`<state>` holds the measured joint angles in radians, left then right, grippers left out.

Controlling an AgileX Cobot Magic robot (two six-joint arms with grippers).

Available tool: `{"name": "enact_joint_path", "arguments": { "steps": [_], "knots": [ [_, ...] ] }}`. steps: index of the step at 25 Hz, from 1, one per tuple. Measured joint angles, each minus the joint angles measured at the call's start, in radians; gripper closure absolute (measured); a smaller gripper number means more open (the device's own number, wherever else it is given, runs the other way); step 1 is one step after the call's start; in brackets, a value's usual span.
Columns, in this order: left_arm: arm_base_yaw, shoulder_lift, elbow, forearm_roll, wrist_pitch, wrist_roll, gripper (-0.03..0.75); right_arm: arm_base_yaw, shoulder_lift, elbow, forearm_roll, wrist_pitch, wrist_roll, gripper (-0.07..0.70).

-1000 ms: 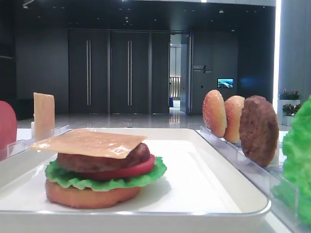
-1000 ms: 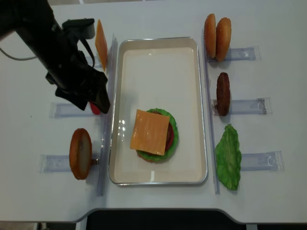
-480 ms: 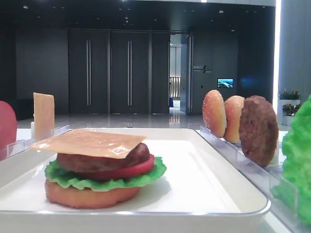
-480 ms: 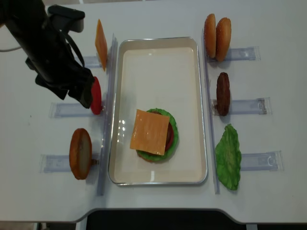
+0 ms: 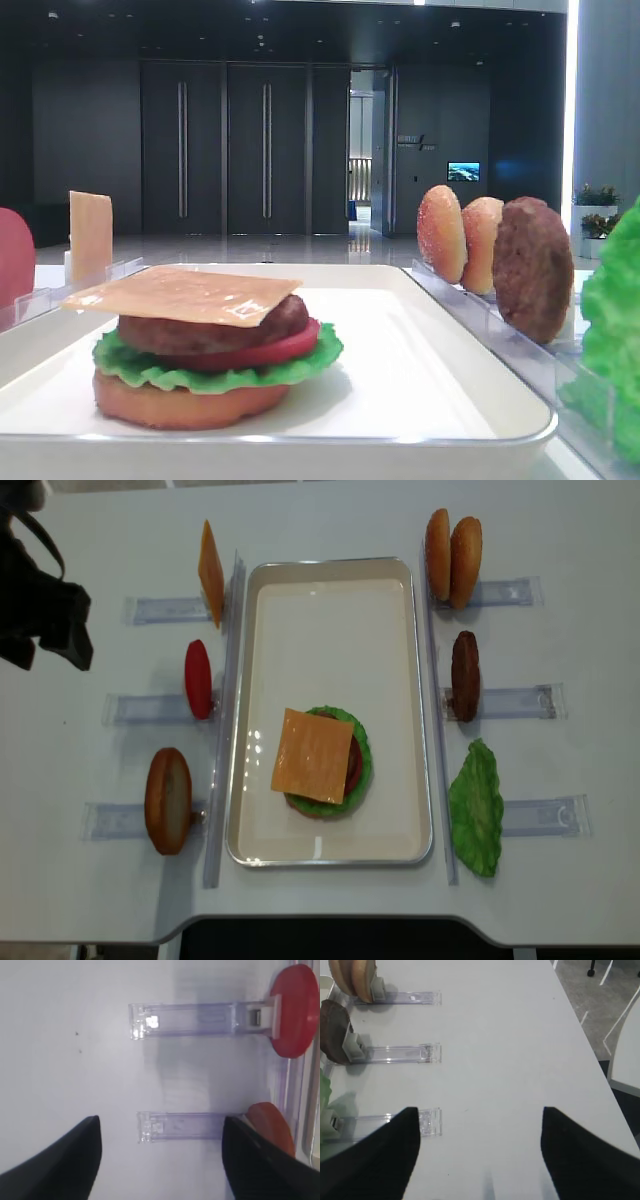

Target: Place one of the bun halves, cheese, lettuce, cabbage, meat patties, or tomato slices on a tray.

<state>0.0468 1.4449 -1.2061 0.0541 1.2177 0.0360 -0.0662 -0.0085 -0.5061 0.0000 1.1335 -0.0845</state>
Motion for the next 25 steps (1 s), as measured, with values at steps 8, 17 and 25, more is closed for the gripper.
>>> {"name": "enact_joint_path", "arguments": {
  "steps": [8, 17, 25],
  "knots": [
    [0.026, -0.117, 0.048, 0.003, 0.002, 0.003, 0.146, 0.0, 0.0, 0.0, 0.0, 0.0, 0.0, 0.146],
    [0.026, -0.403, 0.228, -0.054, 0.015, 0.003, 0.146, 0.0, 0.0, 0.0, 0.0, 0.0, 0.0, 0.146],
    [0.026, -0.695, 0.384, -0.089, 0.023, 0.053, 0.176, 0.0, 0.0, 0.0, 0.0, 0.0, 0.0, 0.146]
  ]
}}
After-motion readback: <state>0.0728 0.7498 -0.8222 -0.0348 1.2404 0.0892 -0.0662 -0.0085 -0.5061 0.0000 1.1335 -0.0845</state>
